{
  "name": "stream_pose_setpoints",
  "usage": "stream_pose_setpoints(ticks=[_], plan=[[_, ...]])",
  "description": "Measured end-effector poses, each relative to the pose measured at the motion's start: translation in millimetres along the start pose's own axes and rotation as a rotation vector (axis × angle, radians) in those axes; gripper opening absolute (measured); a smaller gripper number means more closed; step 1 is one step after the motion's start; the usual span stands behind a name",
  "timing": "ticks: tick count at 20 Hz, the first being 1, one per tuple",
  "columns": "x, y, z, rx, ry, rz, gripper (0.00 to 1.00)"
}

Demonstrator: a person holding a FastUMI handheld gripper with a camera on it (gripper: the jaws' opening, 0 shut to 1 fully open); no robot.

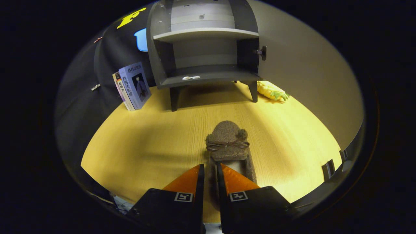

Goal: Open the shoe cabinet door, grab the shoes and put them into the shoe cabinet, then close the shoe cabinet door.

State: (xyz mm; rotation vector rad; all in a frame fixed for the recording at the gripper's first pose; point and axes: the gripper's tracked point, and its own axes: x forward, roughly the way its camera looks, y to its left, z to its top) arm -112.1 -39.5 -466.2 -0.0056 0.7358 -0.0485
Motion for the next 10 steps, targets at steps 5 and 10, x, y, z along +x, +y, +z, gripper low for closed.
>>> stream_pose_setpoints(ticks=[5, 10], plan=[[18.1, -1.0, -11.3, -0.011, 0.022, -0.007, 0.26], [41.5, -4.0, -4.5, -0.021, 0.001, -0.047, 0.25]])
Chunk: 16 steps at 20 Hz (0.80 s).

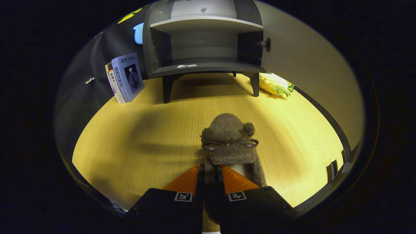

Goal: Open the shoe cabinet door, grab the shoes and put them into the shoe cabinet, then close the shoe cabinet door.

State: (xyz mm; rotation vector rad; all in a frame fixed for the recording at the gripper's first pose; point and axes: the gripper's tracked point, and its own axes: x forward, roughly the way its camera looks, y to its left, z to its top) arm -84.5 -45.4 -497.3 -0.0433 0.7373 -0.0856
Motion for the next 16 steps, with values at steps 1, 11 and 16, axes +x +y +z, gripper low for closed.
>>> stream_pose_setpoints(ticks=[1, 11, 16], plan=[[5.5, -0.8, 1.0, 0.005, 0.004, -0.006, 0.24], [33.0, 0.1, 11.9, -0.029, 0.022, -0.047, 0.22], [38.3, -2.6, 13.6, -0.043, 0.024, -0.059, 0.05]])
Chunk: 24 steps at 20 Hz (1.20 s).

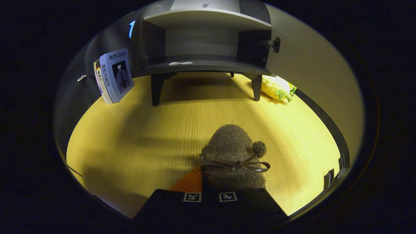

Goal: Open the shoe cabinet door, grab the shoes and put them into the shoe cabinet, then close the shoe cabinet door.

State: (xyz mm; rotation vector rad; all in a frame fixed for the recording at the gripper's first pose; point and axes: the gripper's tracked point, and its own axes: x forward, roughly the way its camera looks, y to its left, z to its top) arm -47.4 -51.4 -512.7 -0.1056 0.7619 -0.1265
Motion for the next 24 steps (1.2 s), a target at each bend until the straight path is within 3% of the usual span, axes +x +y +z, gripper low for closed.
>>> stream_pose_setpoints(ticks=[7, 17, 24], plan=[[-23.4, -4.3, 22.3, 0.022, -0.009, 0.006, 0.05], [-126.8, -7.7, 177.2, 0.024, -0.2, 0.013, 0.05], [-148.7, 6.0, 263.8, -0.043, -0.282, 0.026, 0.05]])
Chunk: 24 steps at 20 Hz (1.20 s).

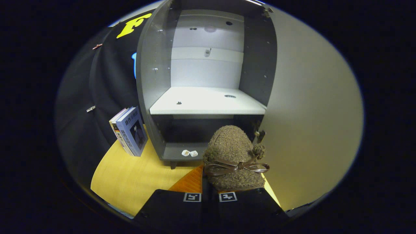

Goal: Open the shoe cabinet door, grab the shoes and put them into the shoe cabinet, then close the shoe cabinet door.

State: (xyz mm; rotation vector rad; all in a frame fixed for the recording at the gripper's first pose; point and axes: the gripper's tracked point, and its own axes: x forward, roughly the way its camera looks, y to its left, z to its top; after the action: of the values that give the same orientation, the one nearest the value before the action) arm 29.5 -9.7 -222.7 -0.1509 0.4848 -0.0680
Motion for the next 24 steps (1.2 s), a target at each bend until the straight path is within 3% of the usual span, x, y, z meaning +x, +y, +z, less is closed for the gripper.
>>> stream_pose_setpoints(ticks=[13, 24], plan=[[60.6, -10.0, 129.9, 0.055, -0.075, -0.019, 0.05], [191.4, -8.8, 194.6, 0.052, -0.029, 0.01, 0.05]])
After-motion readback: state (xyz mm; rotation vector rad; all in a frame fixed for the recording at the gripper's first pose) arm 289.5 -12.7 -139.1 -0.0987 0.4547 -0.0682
